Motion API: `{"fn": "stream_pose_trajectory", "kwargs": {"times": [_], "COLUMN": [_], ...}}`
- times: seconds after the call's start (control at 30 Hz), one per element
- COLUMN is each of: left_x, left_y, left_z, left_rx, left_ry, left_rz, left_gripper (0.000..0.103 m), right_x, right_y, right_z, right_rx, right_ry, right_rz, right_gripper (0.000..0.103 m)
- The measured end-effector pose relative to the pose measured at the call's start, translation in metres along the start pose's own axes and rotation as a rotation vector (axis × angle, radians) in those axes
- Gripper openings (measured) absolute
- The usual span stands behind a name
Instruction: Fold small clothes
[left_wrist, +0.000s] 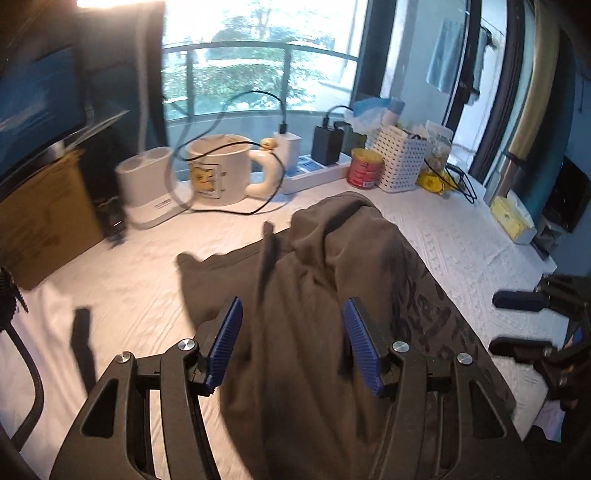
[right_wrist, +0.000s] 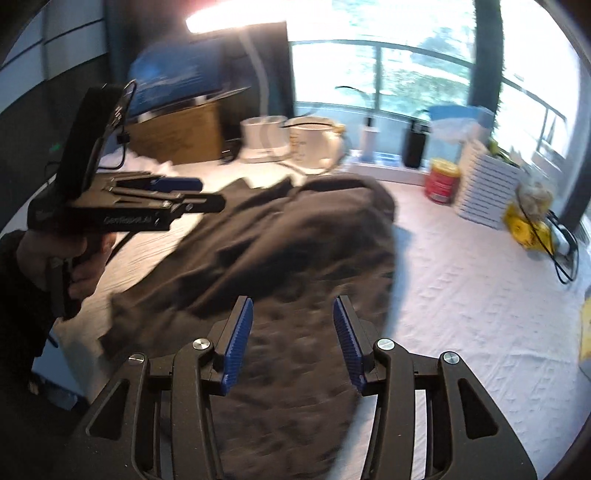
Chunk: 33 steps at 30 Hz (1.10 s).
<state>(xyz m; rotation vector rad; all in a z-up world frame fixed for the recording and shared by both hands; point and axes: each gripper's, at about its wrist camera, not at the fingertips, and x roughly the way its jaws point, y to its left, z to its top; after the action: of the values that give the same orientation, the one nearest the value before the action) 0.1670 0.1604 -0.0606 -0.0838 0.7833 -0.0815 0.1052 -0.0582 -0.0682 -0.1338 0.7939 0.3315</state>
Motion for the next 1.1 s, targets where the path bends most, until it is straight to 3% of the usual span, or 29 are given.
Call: {"fn": "stream_pose_trajectory", "kwargs": {"times": [0.2,0.33,0.37,0.4,0.43,0.57,0.73,1.1], "left_x": [0.053,0.081,0.083,0.084,0.087,0.069,0.032,0.033], "left_y": [-0.013,-0.01,-0.01,-0.01,-0.01,-0.009,0.017,0.052], "left_z": [0.012,0.012,0.012,0.011,0.011,0.012,0.02,-0.001], "left_rx": [0.099,0.122,0.128,0.134,0.131,0.129,0.035,-0.065], "left_ry": [0.1,0.162,0.163,0.164,0.172,0.098,0.005,0.029], "left_rz": [0.036,0.043,0.04,0.03,0.019,0.056,0.109,0.125], "left_gripper": [0.047,0.047,0.04,0.015,0.005,0.004,0.004,0.004], "right_x": [0.024,0.039,0.042,0.047,0.049,0.063,0.08,0.123], "right_y": [-0.041,-0.062,-0.066,-0.07,-0.072,-0.083,-0.092,-0.109], "right_z": [0.012,0.02,0.023,0.027,0.029,0.04,0.056,0.084], "right_rx": [0.067,0.101,0.103,0.106,0.107,0.116,0.124,0.183], "right_ry": [0.023,0.038,0.039,0.041,0.042,0.052,0.056,0.088], "right_rz": [-0.048,-0.063,-0.064,-0.065,-0.066,-0.067,-0.054,-0.036], "right_gripper": [0.049,0.049,0.049,0.049,0.049,0.049,0.049,0.049]}}
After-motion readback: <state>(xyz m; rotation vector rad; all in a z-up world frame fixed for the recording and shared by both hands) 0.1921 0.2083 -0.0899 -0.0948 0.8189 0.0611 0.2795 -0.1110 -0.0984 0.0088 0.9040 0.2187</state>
